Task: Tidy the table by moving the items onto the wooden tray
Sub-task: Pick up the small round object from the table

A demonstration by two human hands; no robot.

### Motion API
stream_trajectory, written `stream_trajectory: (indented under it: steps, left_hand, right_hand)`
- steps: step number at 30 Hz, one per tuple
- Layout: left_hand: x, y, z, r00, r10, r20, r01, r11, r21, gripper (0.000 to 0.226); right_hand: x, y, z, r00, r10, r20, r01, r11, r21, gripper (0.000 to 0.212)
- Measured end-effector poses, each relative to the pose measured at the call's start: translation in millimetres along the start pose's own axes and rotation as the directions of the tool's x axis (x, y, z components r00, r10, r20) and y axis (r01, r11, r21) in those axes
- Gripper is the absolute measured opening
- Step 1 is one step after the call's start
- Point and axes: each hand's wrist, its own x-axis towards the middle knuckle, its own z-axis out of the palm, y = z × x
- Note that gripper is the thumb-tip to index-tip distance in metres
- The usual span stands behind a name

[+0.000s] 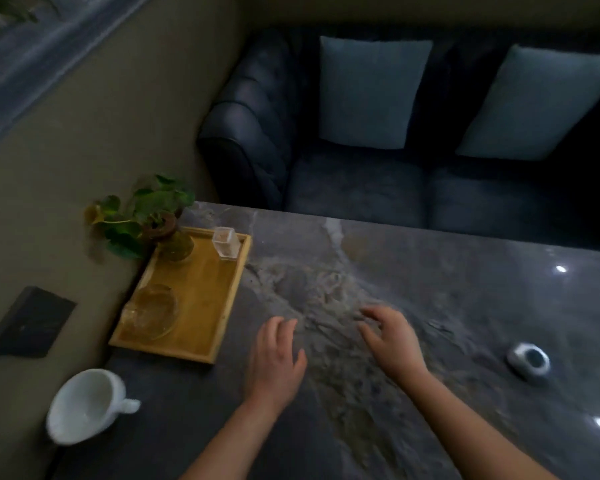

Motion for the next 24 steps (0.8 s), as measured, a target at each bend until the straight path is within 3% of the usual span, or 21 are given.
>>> stream_trajectory:
  steps: [5, 10, 13, 19, 24]
  left_hand:
    - [5.9, 35.9, 42.4, 0.99, 0.13, 0.057, -0.137, 0.982, 0.132, 0.055]
    - [15.4, 44.4, 68.1, 0.994, 0.079, 0.076, -0.095, 0.968, 0.234, 0.058]
    - [11.4, 40.2, 81.2, 0.994, 0.056, 0.091, -0.078, 0.961, 0.264, 0.063]
    - [7.2, 30.4, 90.4, 0.994, 0.055, 0.092, -0.077, 0.963, 0.26, 0.069]
    - [5.5, 28.7, 92.9, 0.995, 0.039, 0.091, -0.062, 0.961, 0.269, 0.068]
  right_hand:
    - [-55.7, 80.5, -67.9, 0.963, 0.13, -0.237, -0.148, 0.987, -0.061, 0.027]
    - [-75.6, 140.7, -114.6, 0.9, 0.17, -0.401, -0.255, 0.952, -0.169, 0.038]
    - [-76.2, 165.0, -128.3, 0.881, 0.267, -0.391, -0.374, 0.899, -0.227, 0.05]
    - [-68.1, 190.2, -134.4, 0.881, 0.369, -0.296, -0.454, 0.837, -0.307, 0.077]
    - [-61.2, 202.2, -131.0, 0.9, 0.373, -0.227, -0.43, 0.847, -0.311, 0.078]
